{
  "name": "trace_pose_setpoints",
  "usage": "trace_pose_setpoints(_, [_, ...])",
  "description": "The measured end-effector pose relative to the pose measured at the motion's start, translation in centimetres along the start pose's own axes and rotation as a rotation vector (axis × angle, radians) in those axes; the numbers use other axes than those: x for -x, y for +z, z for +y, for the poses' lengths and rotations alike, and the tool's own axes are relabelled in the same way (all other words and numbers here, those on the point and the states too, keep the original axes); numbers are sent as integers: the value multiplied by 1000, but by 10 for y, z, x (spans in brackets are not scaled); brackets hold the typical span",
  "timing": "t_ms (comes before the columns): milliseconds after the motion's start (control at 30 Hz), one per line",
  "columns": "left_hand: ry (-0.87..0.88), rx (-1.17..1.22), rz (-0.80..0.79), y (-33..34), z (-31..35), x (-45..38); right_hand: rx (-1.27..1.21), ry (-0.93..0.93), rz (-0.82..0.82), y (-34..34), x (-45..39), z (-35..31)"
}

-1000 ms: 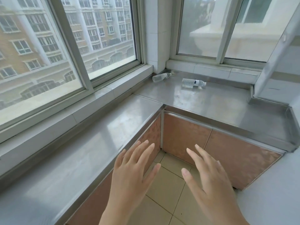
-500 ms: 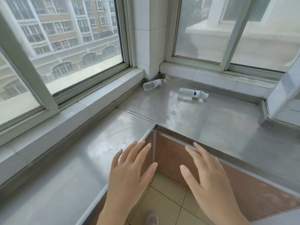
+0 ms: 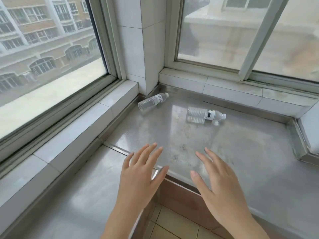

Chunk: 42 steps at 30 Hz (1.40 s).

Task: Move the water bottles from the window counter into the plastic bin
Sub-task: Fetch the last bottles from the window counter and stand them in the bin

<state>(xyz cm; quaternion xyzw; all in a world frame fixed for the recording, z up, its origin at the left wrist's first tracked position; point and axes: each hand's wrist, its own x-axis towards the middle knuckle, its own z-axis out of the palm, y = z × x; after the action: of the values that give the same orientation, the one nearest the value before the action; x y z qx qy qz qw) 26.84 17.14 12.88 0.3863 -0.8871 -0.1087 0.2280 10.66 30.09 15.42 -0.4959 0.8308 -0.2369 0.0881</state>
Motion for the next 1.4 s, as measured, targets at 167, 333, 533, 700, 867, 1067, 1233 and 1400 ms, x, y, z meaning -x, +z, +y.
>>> trace_pose_setpoints(167, [-54,-23,-14,41,-23,-68,6,-24,-39,19,-88,22])
trace_pose_setpoints(333, [-127,-47,-61,86,-41,-152,-7,-5,-95,36,-189,56])
trace_pose_setpoints(533, [-300,-33,-151,155,-84,-264,3,19,-153,71,-304,106])
trace_pose_setpoints(700, [-405,-74,-234,206,-123,-340,101,4,-203,111,-379,146])
trace_pose_setpoints(867, [-493,-191,-308,238,-164,-401,202,58,-261,139,-427,177])
trace_pose_setpoints(1067, [-480,-334,-304,260,-180,-429,276,106,-246,162,-454,191])
trace_pose_setpoints(1233, [-459,-417,-308,256,-177,-429,33,-32,-206,165,-462,194])
trace_pose_setpoints(1400, [-489,-323,-307,258,-173,-421,-196,-428,-549,163,-430,191])
